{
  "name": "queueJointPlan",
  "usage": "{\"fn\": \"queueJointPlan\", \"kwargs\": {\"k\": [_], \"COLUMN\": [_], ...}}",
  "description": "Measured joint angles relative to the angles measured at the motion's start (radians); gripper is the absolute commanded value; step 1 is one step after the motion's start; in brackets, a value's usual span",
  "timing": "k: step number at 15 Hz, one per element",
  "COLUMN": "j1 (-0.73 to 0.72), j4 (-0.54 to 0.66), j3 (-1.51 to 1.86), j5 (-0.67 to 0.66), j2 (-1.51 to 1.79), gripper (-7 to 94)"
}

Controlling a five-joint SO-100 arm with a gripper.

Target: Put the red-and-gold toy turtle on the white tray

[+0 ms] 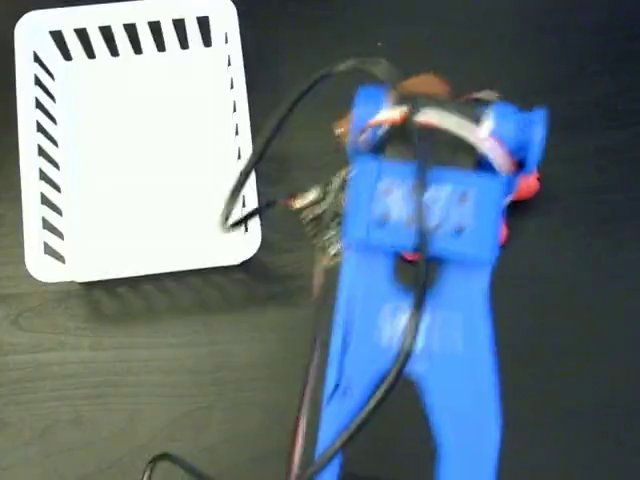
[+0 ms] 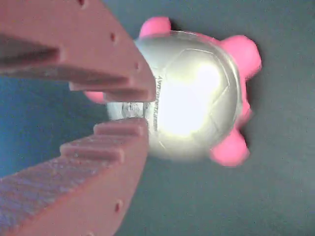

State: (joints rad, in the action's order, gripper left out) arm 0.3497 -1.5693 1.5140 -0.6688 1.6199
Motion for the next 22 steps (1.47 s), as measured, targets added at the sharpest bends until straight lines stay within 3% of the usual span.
{"fn": "queueJointPlan", "kwargs": {"k": [2,7,10,15,22], "j1": [0.026,0.078,0.087,0.104,0.14], "j4": [-0.021,-0.083,-0.083,-0.083,-0.002], "j3": [-0.054,-0.147,-0.149,-0.147,-0.049], "j5": [0.02,-0.086,-0.115,-0.183,-0.14], "j2": [-0.043,-0.095,-0.115,-0.202,-0.249], "gripper": [2,39,48,49,51]}}
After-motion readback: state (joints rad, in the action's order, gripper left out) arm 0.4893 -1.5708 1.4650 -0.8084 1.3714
